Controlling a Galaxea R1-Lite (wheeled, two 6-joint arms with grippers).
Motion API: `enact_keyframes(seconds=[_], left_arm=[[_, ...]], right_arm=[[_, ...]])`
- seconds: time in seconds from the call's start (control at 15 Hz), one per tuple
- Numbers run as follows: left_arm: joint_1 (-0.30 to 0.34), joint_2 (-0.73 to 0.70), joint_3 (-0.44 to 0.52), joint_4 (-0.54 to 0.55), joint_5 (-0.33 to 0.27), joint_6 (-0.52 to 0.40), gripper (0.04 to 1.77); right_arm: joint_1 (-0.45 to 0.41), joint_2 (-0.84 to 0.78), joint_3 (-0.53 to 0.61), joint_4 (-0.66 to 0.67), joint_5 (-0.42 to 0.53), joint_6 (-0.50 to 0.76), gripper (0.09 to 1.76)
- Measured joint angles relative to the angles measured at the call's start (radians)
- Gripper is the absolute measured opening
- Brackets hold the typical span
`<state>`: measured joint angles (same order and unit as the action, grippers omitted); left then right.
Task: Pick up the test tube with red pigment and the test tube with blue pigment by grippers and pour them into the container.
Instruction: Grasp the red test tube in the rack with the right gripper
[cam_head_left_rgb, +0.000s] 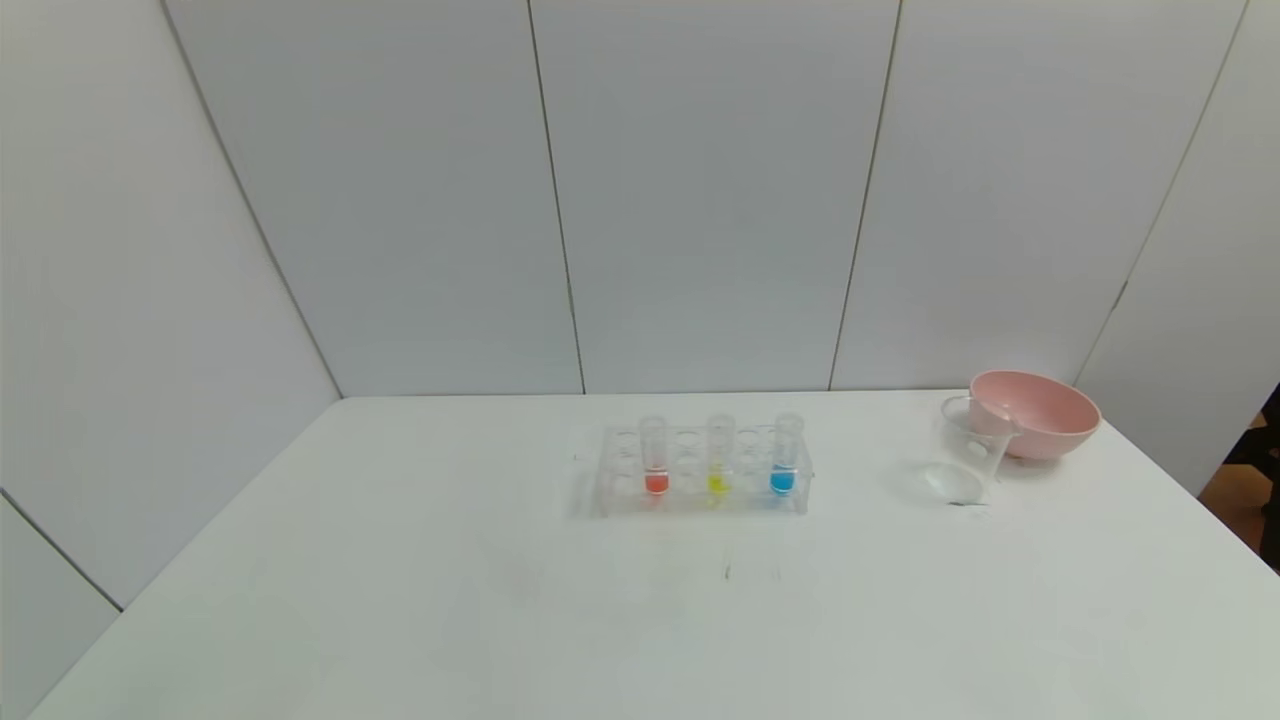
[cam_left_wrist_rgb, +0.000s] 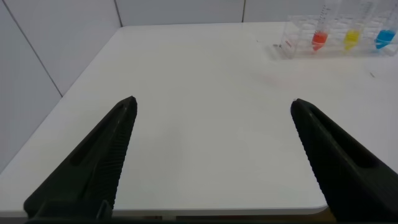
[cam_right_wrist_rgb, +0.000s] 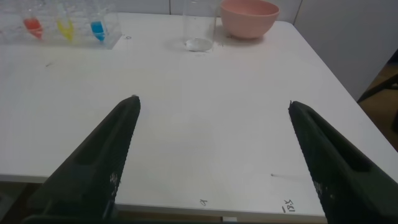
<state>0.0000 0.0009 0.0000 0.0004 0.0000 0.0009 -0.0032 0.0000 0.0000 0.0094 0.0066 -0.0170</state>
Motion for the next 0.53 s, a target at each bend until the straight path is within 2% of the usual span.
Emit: enact_keyframes(seconds=[0.4, 0.53], left_arm=[[0.0, 0.0, 0.0, 0.0, 0.0, 0.0, 1.76], [0.0, 0.0, 0.0, 0.0, 0.0, 0.0, 1.76]], right_arm=[[-0.001, 0.0, -0.003, -0.01, -0.009, 0.012, 1.71], [-0.001, 0.005, -0.055, 0.005, 0.02, 0.012, 1.71]])
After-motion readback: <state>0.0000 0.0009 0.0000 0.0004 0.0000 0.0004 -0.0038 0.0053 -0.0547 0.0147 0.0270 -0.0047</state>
